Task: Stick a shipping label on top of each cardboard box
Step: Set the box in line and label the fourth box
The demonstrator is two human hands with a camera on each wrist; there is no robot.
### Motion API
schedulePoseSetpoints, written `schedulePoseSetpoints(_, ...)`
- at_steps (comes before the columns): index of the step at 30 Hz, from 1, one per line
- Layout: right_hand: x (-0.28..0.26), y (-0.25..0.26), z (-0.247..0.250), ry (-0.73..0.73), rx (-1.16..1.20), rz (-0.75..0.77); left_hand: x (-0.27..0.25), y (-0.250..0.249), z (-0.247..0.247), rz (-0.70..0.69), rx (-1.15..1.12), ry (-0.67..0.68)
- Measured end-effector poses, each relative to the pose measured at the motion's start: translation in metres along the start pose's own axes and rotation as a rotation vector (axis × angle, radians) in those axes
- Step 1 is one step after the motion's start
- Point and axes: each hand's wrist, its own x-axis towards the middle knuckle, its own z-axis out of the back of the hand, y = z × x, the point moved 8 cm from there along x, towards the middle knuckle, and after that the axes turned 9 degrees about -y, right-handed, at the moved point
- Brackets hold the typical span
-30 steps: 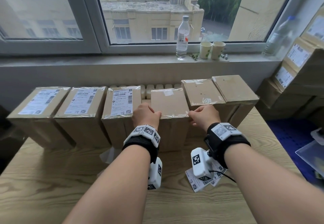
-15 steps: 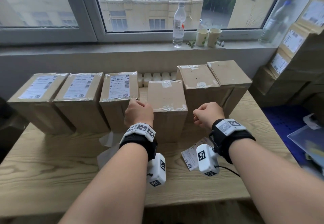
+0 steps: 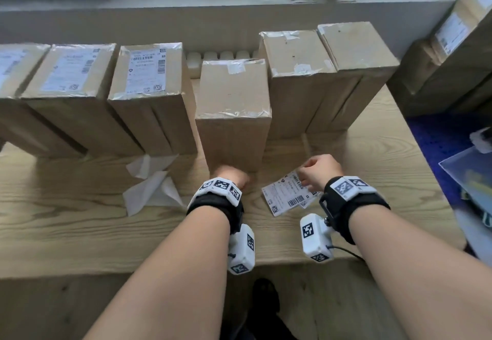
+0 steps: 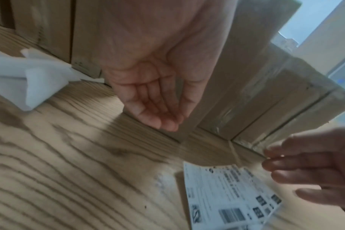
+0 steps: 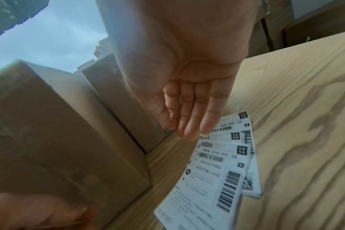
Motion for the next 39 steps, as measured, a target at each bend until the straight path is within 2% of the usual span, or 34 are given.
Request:
schedulePoseSetpoints(3,0.007,-0.013,-0.018,0.053,-0.057,0.025,0.002,0.001,-0.020,0.017,0.062,0.021)
schedulePoseSetpoints(7,0.013,-0.027,-0.036,0.112,-0.156,0.032,0.013,0.006,-0.058,-0.027,0.140,0.146)
schedulePoseSetpoints(12,0.021,-0.038,-0.050,0.178,-0.194,0.025,0.027,0.000,-0.070,-0.048,0.084,0.050)
schedulePoseSetpoints(17,0.026,-0.042,-0.053,0.168,-0.218,0.034,0.032,-0.003,-0.070,-0.058,0.053,0.021)
schedulePoseSetpoints(23,0.030,-0.039,-0.030,0.052,-0.199,0.016,0.027,-0.001,-0.066,-0.049,0.006,0.155)
schedulePoseSetpoints(28,0.021,-0.031,-0.021,0.106,-0.139,-0.009,0.015,-0.009,-0.048,-0.071,-0.045,0.197)
schedulePoseSetpoints(31,0.013,-0.016,-0.011,0.075,-0.117,0.007,0.007,-0.013,-0.031,-0.096,-0.021,0.188)
schedulePoseSetpoints(36,-0.001,0.025,0.015,0.013,-0.047,0.104,-0.008,-0.023,0.014,-0.146,0.023,0.084)
schedulePoseSetpoints(39,-0.010,0.049,0.030,0.002,-0.028,0.148,-0.021,-0.033,0.043,-0.188,-0.027,0.024)
